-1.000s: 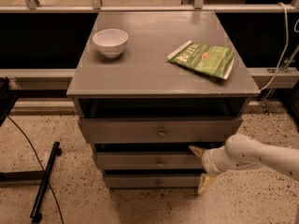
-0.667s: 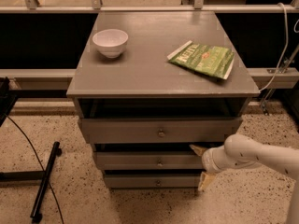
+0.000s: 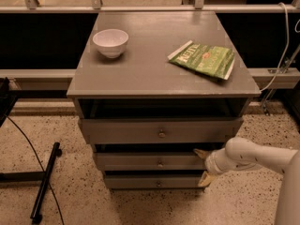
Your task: Open middle drawer
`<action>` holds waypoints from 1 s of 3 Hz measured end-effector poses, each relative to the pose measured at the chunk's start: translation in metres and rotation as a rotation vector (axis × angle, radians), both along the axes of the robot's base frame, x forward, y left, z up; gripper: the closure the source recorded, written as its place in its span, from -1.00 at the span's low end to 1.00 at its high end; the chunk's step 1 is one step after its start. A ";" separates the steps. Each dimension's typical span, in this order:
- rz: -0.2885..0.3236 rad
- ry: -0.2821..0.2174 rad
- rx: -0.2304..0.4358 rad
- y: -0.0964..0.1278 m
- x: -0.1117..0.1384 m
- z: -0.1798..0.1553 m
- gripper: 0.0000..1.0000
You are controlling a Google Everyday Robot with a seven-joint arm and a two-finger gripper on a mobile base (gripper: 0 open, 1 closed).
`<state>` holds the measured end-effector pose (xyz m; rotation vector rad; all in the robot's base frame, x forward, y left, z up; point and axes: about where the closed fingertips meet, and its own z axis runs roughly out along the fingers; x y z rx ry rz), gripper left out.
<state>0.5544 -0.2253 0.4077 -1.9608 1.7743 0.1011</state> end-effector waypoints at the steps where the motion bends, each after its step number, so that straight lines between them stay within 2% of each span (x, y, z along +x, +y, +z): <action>1: -0.018 0.006 -0.010 -0.005 0.002 -0.005 -0.56; 2: -0.018 0.006 -0.010 -0.005 0.002 -0.005 -0.56; 3: 0.025 0.044 0.011 -0.001 -0.032 0.020 -0.60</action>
Offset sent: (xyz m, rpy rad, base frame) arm -0.0134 -0.0156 0.0076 -0.0122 0.0065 -0.0314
